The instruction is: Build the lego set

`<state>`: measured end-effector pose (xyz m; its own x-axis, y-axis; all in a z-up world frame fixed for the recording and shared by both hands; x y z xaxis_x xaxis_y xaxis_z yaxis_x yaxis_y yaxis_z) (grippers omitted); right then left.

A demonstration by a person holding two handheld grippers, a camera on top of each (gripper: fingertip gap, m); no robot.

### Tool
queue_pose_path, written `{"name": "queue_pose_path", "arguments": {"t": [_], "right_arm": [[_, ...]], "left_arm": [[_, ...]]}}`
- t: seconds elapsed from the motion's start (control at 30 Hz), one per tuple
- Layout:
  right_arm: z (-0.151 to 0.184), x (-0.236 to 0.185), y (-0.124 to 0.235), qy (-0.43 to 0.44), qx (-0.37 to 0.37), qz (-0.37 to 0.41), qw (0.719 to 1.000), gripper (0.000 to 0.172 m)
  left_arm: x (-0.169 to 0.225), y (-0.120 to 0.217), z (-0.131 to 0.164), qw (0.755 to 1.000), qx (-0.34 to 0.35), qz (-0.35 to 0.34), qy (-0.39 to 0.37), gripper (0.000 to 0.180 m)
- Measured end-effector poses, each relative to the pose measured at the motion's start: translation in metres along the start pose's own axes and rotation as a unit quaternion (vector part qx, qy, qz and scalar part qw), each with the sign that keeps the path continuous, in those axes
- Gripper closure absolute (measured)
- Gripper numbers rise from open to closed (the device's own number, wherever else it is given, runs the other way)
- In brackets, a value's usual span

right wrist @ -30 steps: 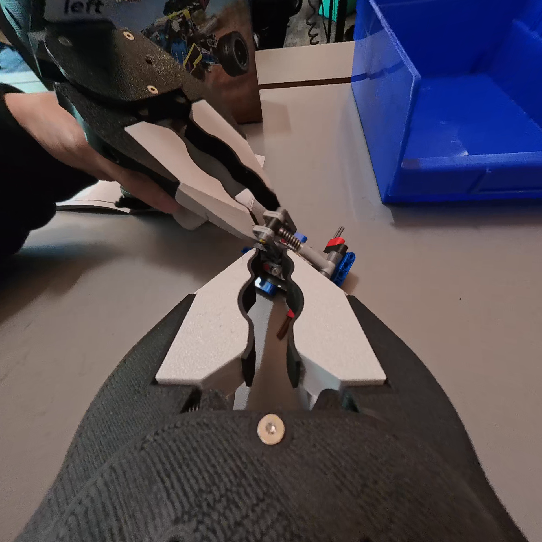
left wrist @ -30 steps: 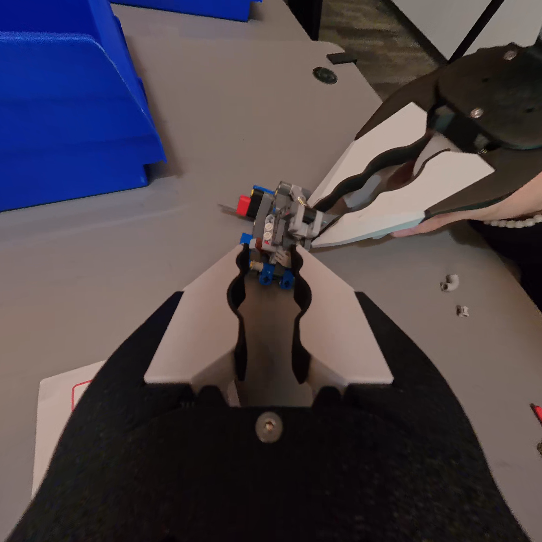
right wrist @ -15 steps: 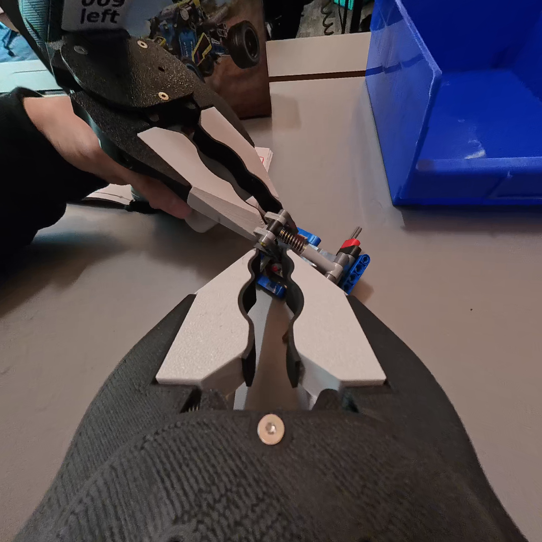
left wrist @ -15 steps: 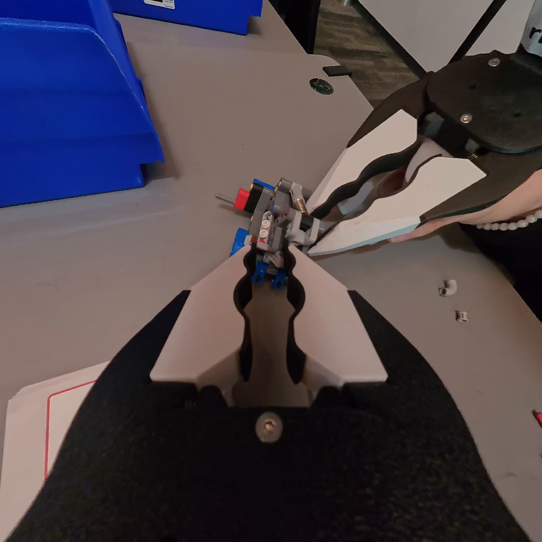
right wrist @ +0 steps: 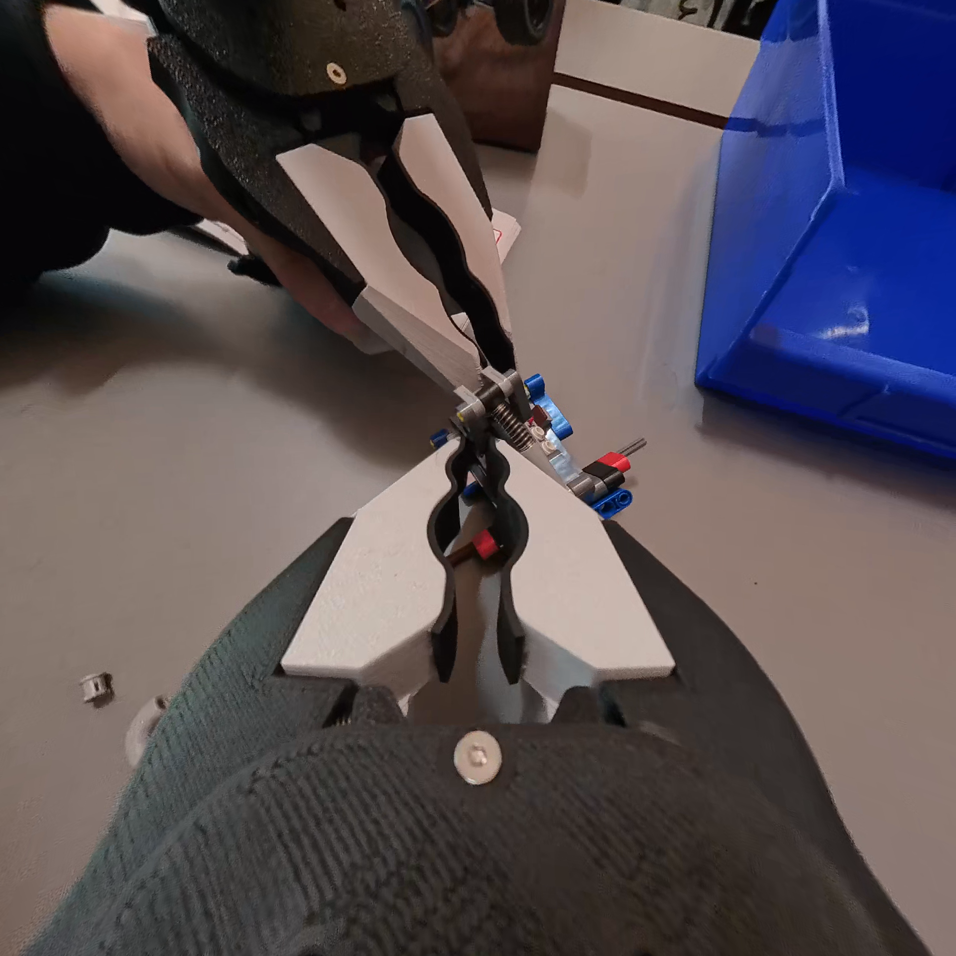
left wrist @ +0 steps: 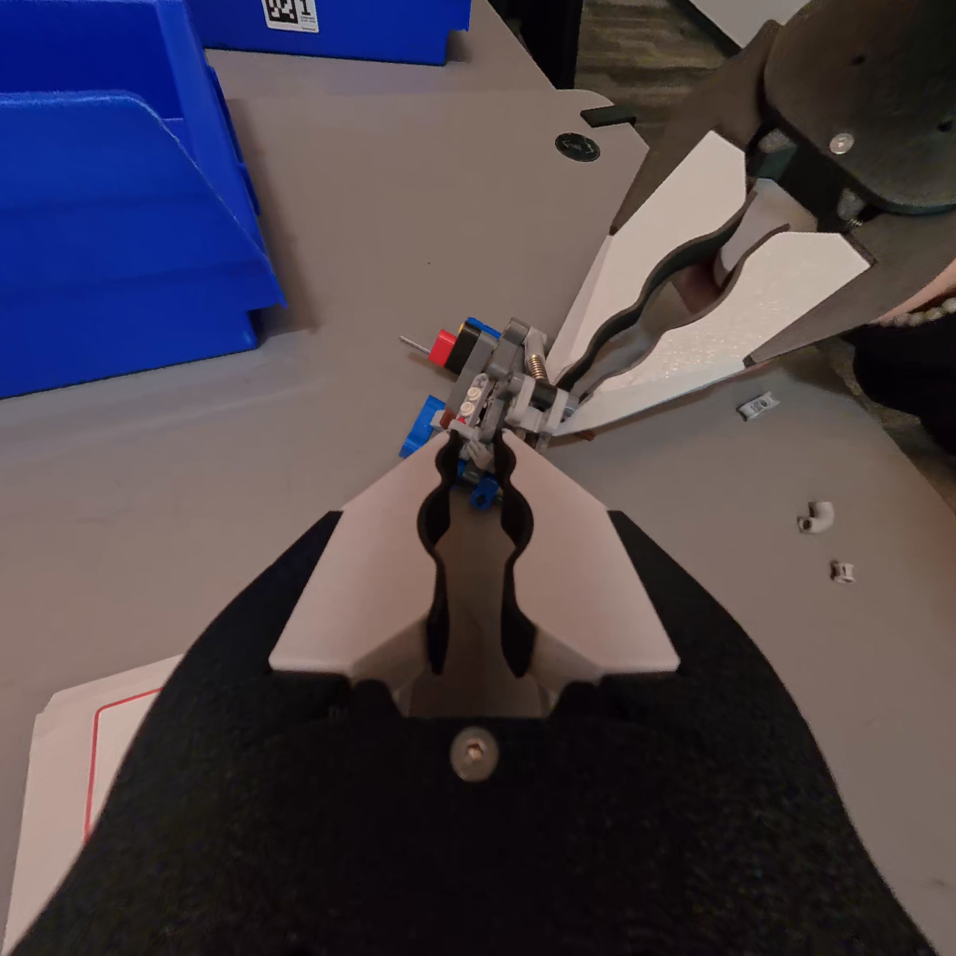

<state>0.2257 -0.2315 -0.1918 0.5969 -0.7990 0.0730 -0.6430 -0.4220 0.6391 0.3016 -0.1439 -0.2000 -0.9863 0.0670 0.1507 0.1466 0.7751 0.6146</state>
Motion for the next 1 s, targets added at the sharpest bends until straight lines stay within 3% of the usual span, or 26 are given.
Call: {"name": "queue_pose_path", "arguments": {"t": [0.2,0.5,0.67,1.0], "right_arm": [[0.000,-0.001,0.000,0.046,-0.010,0.012,0.999,0.168],[0.005,0.004,-0.002,0.013,0.034,-0.005,0.999,0.168],[0.007,0.008,-0.002,0.005,0.045,-0.016,0.999,0.168],[0.007,0.011,0.000,0.007,0.055,-0.049,0.997,0.169]], "left_arm": [[0.001,0.000,0.001,1.000,0.008,-0.006,0.004,0.170],[0.003,0.008,0.003,0.995,0.031,-0.033,-0.085,0.166],[-0.001,0.019,-0.002,0.996,0.048,-0.036,-0.068,0.169],[0.006,0.007,-0.002,0.994,0.030,-0.033,-0.100,0.168]]}}
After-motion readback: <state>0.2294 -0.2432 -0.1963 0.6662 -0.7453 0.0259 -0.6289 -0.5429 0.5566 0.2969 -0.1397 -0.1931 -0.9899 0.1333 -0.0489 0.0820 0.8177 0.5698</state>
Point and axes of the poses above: each gripper's, where its closed fingertips meet, y back along the fingers, z out of its underside, x = y × z across the jaws, the point moved 7 cm from there along y, back along the fingers, and after that the axes turned 6 degrees about -x, right-handed, at the moved point
